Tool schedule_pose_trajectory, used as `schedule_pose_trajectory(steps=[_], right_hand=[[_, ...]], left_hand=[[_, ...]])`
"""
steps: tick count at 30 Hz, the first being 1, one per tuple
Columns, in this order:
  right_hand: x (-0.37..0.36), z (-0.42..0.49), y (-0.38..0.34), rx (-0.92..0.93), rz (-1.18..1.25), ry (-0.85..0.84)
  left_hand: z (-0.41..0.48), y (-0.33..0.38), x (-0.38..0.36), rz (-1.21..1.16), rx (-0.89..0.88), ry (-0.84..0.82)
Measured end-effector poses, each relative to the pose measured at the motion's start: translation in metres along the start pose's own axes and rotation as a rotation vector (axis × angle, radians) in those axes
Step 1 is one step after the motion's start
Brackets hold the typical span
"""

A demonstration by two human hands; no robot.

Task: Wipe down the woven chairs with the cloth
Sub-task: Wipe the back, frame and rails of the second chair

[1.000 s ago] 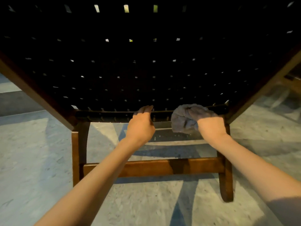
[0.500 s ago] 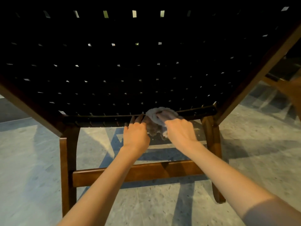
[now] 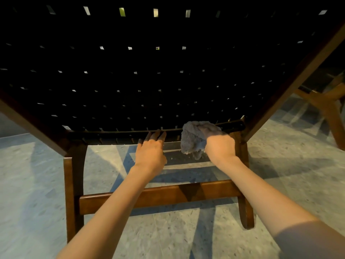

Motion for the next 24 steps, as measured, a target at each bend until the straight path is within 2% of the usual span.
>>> schedule_pose_trajectory(steps=[4, 8, 10, 13, 16, 19, 22, 24], right_hand=[[0.028, -0.011, -0.017, 0.028, 0.040, 0.099], [0.049, -0.030, -0.052, 0.205, 0.317, 0.239], [0.049, -0.034, -0.067, 0.242, 0.436, 0.265], [0.034, -0.032, -0.092, 0.279, 0.448, 0.245], [0.011, -0.024, -0.119, 0.297, 0.328, 0.097], [-0.001, -0.016, -0.140, 0.299, 0.264, -0.154], [0.012, -0.014, -0.157, 0.287, 0.475, -0.447], [0.038, -0.015, -0.161, 0.237, 0.613, -0.571]], left_hand=[[0.003, 0.002, 0.012, -0.241, -0.066, -0.045], [0.004, 0.002, 0.025, -0.537, -0.130, -0.114], [0.002, -0.013, 0.031, -0.620, -0.086, -0.087], [-0.003, -0.046, 0.035, -0.680, 0.014, 0.002], [-0.006, -0.060, 0.037, -0.605, -0.006, 0.008], [-0.006, -0.054, 0.045, -0.534, -0.027, -0.082], [-0.007, -0.041, 0.061, -0.524, -0.038, -0.244], [-0.012, -0.035, 0.085, -0.532, -0.017, -0.319]])
Point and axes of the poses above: each hand's wrist, its own z-axis towards the middle knuckle, its own x-axis out of the back of the hand, y = z × x, the point moved 10 cm from there along z, towards the middle knuckle, and after that the axes turned 5 degrees about -z, right-handed, at the moved point
